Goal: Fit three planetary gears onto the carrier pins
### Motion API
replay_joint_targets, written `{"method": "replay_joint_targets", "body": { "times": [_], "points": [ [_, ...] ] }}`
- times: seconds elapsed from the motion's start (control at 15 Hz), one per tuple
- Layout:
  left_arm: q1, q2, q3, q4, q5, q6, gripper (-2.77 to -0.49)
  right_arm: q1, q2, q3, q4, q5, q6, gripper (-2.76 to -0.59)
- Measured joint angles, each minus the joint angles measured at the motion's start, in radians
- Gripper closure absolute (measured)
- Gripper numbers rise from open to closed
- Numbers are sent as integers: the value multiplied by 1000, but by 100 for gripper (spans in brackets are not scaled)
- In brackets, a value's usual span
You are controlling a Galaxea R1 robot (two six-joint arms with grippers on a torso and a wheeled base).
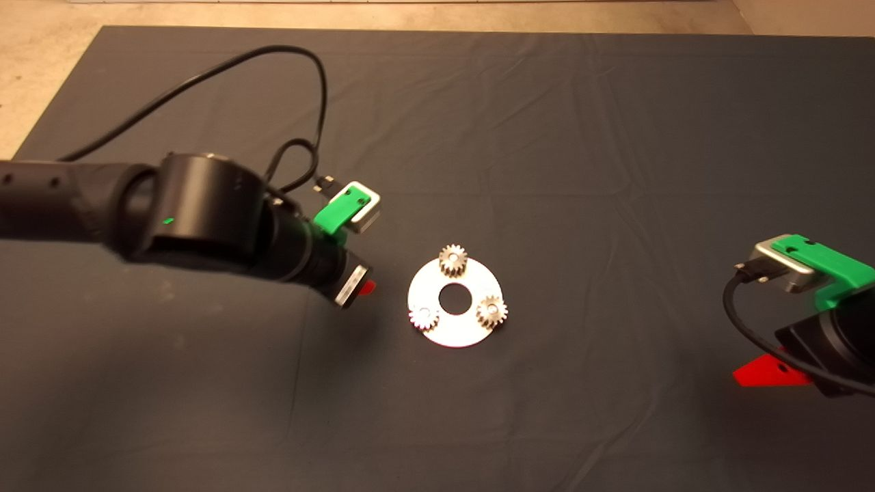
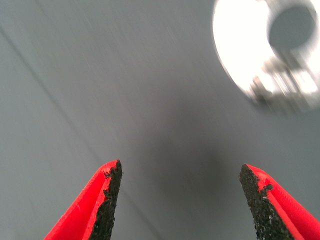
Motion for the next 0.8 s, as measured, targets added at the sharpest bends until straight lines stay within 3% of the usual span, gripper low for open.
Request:
{"method": "replay_joint_targets", "body": {
  "times": [0.07, 0.13, 0.27, 0.33, 0.4, 0.47, 0.6, 0.73, 0.8],
  "points": [
    [-1, -13, 70, -10, 39, -59, -162, 0, 5, 0, -1, 1, 1, -187],
    [-6, -39, 128, -20, 53, -129, -162, 0, 5, 0, -3, 0, 6, -187],
    [-32, -112, 201, -62, 64, -243, -162, 0, 5, 1, -26, 0, 31, -187],
    [-38, -151, 220, -90, 64, -275, -162, 0, 4, 3, -69, 1, 47, -187],
    [-39, -195, 235, -119, 65, -287, -162, -2, 2, 3, -126, 1, 59, -187],
    [-41, -236, 245, -144, 66, -292, -162, -16, -5, 3, -202, 1, 81, -187],
    [-51, -298, 260, -172, 71, -302, -162, -63, -11, 6, -292, -1, 119, -187],
    [-52, -314, 271, -201, 70, -317, -162, -108, -12, 15, -311, 0, 163, -187],
    [-52, -318, 274, -215, 70, -330, -162, -147, -12, 19, -315, 0, 184, -187]
  ]
}}
